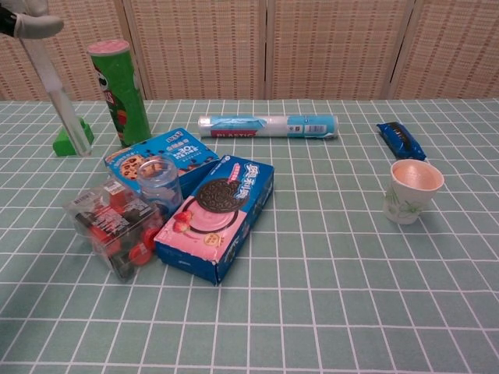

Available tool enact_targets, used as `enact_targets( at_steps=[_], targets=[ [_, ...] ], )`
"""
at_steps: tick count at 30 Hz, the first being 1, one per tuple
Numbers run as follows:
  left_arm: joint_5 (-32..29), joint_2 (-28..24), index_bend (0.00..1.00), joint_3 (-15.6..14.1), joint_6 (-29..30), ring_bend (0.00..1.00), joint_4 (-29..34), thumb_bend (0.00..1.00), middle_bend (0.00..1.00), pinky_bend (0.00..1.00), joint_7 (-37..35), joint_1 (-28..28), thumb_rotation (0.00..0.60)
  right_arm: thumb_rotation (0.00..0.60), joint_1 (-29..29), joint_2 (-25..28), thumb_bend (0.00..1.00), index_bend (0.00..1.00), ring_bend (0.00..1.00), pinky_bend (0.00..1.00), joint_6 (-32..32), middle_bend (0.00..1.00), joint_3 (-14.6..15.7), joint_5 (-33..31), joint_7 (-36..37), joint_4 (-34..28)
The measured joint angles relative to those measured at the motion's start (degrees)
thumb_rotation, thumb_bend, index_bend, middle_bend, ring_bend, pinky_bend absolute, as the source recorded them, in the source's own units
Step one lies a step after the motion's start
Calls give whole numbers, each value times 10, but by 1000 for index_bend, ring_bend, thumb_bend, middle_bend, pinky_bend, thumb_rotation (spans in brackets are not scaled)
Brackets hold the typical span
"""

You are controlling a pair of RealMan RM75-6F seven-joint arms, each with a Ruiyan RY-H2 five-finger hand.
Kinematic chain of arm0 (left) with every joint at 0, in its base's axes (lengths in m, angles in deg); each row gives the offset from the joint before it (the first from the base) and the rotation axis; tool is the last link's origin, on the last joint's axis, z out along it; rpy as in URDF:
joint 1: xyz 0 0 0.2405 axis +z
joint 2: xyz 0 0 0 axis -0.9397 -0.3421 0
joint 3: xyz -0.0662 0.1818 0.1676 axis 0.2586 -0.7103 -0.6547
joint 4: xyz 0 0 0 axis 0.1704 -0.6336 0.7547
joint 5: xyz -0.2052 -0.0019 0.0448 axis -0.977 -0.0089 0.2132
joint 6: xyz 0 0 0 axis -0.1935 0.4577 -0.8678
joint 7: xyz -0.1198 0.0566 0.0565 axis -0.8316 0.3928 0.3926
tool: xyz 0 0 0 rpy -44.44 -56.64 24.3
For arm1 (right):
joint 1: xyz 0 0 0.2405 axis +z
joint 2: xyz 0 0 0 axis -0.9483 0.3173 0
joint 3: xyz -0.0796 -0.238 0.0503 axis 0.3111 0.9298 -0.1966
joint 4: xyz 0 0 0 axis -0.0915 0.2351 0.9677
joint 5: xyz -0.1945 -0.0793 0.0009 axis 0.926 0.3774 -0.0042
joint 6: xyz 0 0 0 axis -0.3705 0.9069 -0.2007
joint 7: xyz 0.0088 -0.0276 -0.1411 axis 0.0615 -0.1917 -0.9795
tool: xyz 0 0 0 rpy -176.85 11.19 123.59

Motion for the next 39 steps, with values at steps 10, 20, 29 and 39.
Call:
enact_targets(
  at_steps=[10,20,29,39],
  targets=[
    [21,48,838,-20,52,953,-47,530,1000,1000,117,-5,600,600,0,0,207,371,393,596,0,440,0,-1,0,0],
    [-72,-30,835,17,-88,954,24,530,1000,1000,-113,8,600,600,0,-1,207,371,392,596,0,440,0,-1,0,1],
    [-24,8,832,-12,-12,951,-22,530,1000,1000,17,0,600,600,0,-1,207,371,392,596,0,440,0,-2,-1,1],
    [-12,29,832,-14,6,951,-30,530,1000,1000,18,4,600,600,0,0,207,371,393,596,0,440,0,-1,1,1]
  ],
)
